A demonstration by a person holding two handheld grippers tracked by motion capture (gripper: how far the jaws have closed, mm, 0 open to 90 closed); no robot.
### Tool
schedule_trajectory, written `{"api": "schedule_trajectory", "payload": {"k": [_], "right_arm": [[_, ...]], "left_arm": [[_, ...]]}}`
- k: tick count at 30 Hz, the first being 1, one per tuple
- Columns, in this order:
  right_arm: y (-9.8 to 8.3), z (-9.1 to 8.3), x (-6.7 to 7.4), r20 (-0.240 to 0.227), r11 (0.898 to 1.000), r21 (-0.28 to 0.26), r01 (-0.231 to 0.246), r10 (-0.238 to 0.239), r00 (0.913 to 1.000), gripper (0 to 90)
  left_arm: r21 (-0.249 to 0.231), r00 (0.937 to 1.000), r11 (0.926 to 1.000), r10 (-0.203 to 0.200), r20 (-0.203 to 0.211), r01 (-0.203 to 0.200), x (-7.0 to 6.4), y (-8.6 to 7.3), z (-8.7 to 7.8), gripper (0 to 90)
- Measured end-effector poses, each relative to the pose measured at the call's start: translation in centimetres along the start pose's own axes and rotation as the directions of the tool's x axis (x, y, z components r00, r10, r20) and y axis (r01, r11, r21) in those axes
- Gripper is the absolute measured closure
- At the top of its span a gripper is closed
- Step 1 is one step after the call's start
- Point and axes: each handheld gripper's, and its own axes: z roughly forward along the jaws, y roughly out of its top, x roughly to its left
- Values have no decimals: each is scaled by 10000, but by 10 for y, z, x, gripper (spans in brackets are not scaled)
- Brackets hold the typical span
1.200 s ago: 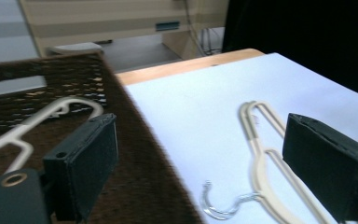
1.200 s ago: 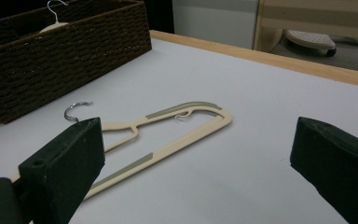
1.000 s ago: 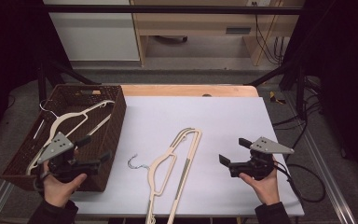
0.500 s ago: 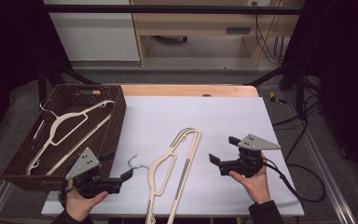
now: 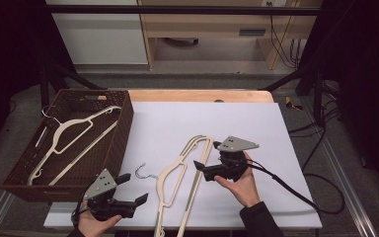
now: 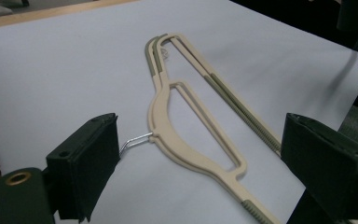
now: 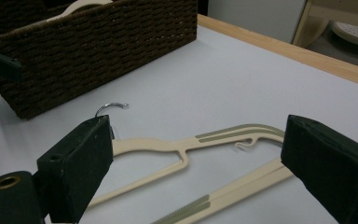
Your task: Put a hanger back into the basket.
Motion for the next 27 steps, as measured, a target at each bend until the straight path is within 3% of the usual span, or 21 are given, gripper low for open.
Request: {"api": "schedule_trajectory", "payload": {"k": [8, 14, 20, 27], "right_arm": [[9, 32, 18, -439, 9988, 378, 326, -310, 9986, 138], [12, 55, 28, -865, 9954, 729, 628, -564, 9947, 207], [12, 78, 36, -1175, 9905, 1120, 798, -665, 9908, 256], [10, 103, 44, -1536, 9842, 1471, 982, -754, 9852, 327]], "left_arm": [[464, 10000, 9989, -32, 43, 30, 5, -14, 0, 115], [1006, 10000, 9949, -36, 44, 31, 6, -22, 6, 114], [1551, 9997, 9877, 217, -115, -197, 7, -30, 14, 119], [1665, 9999, 9859, 163, -6, -159, 7, -33, 17, 116]]}}
